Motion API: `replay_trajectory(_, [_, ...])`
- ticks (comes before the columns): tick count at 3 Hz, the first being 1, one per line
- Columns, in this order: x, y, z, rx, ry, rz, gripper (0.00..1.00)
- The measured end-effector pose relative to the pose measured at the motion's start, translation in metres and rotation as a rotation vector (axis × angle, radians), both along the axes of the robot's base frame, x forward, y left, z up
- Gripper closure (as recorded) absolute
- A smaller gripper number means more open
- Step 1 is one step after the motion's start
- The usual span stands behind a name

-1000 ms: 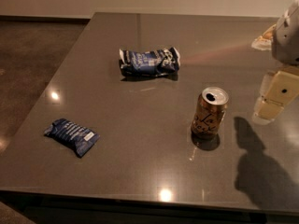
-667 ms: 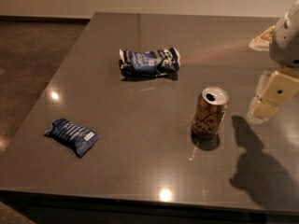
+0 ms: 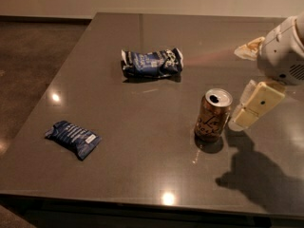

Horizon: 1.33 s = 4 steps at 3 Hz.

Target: Move orange can near rxbar blueberry

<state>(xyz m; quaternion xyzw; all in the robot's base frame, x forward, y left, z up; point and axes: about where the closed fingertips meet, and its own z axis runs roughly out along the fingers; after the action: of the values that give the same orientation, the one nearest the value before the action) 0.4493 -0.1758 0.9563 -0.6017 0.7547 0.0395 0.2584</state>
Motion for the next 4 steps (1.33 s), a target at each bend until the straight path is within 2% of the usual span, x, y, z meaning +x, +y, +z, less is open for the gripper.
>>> replay_trajectory(2, [-0.011, 0.011, -0.028, 0.036, 0.054, 0.050, 0.00])
replay_trajectory(4, [-0.003, 0.020, -0.054, 0.042, 0.100, 0.075, 0.00])
